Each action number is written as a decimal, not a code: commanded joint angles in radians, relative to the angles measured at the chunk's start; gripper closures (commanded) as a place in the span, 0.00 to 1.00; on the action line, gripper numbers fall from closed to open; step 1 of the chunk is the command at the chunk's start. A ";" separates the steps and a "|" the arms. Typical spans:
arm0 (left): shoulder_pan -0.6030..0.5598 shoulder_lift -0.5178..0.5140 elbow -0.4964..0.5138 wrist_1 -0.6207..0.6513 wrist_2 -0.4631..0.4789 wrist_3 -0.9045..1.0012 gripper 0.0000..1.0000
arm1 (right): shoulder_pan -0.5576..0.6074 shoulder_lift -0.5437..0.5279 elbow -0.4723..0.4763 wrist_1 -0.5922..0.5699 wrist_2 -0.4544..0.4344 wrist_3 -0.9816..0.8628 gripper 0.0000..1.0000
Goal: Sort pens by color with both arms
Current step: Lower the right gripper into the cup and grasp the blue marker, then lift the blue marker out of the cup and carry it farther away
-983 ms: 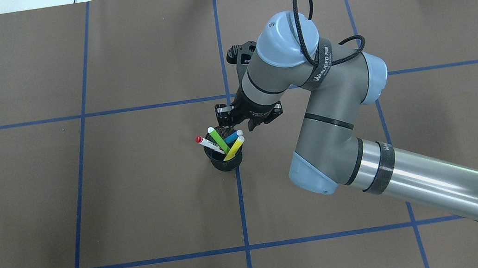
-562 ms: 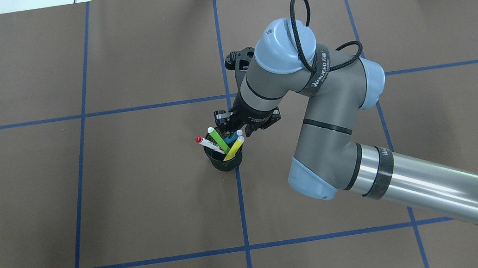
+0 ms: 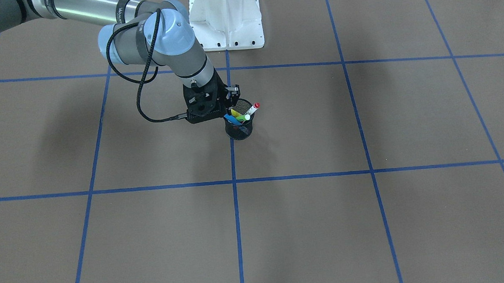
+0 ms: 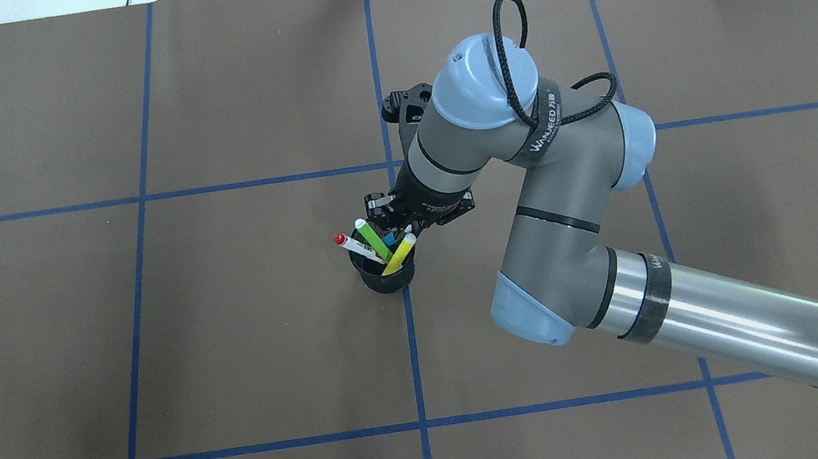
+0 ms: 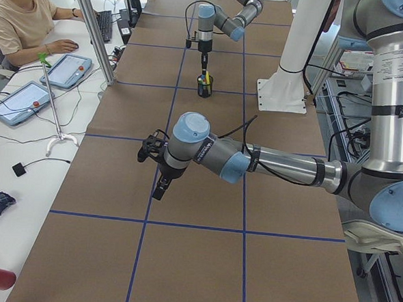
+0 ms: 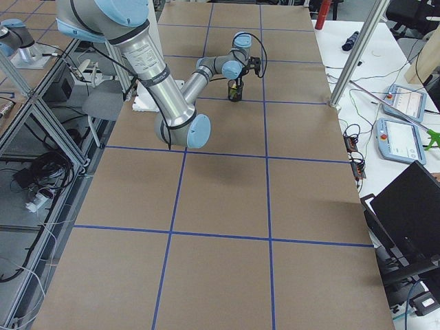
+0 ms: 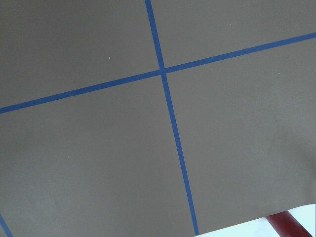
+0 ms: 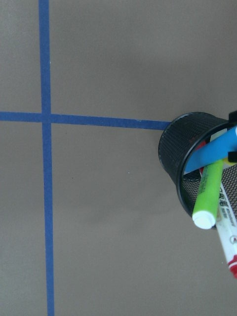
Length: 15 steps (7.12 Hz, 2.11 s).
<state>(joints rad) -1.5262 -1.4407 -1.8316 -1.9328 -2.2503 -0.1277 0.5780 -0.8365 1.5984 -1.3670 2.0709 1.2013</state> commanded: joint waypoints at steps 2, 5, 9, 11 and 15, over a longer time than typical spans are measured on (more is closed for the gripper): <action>0.001 0.002 0.000 0.000 0.000 0.000 0.00 | 0.003 0.004 0.002 0.000 -0.002 -0.002 0.79; 0.000 0.003 0.000 0.000 0.000 -0.001 0.00 | 0.009 0.005 0.008 -0.003 -0.002 -0.006 1.00; 0.001 0.003 0.000 0.000 0.000 -0.001 0.00 | 0.028 0.005 0.113 -0.059 0.011 -0.008 1.00; 0.001 0.003 0.002 0.000 -0.002 -0.001 0.00 | 0.051 0.007 0.256 -0.177 0.015 -0.011 1.00; 0.001 0.013 0.011 0.000 -0.002 -0.001 0.00 | 0.141 0.001 0.331 -0.222 -0.012 -0.011 1.00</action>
<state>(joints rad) -1.5248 -1.4310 -1.8219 -1.9335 -2.2519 -0.1289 0.6901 -0.8307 1.9229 -1.5712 2.0755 1.1914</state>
